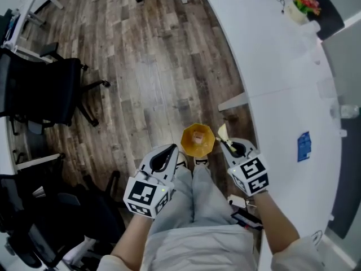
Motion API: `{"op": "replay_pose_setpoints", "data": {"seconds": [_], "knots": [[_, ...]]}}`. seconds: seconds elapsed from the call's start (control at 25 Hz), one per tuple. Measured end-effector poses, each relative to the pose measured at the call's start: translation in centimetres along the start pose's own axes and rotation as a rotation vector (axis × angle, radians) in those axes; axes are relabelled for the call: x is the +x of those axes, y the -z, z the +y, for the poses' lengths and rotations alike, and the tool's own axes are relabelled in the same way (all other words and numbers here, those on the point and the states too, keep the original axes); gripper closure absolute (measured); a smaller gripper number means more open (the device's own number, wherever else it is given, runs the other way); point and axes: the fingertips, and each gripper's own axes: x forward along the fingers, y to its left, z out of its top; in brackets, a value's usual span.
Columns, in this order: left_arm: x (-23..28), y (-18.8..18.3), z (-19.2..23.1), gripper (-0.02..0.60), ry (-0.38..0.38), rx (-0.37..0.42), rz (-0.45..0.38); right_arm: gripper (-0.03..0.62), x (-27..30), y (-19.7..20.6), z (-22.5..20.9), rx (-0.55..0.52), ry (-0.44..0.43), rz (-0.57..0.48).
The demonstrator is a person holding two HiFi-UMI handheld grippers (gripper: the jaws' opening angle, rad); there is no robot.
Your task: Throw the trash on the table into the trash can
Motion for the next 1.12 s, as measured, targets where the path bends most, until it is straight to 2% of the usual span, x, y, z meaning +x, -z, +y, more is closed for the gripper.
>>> {"op": "replay_pose_setpoints", "data": {"seconds": [0.24,0.76,1.12], "knots": [[3.0,4.5,0.7,0.580,0.006,-0.002,0.048,0.557,4.5,4.3,-0.4,0.000,-0.012,0.049],[9.1,14.9,6.5,0.580,-0.040,-0.069,0.082,0.557,17.5,15.3,-2.0,0.051,-0.015,0.135],[10.7,19.5,7.6,0.580,-0.027,-0.096,0.102,0.557,22.8,21.0,-1.4,0.046,-0.035,0.181]]}}
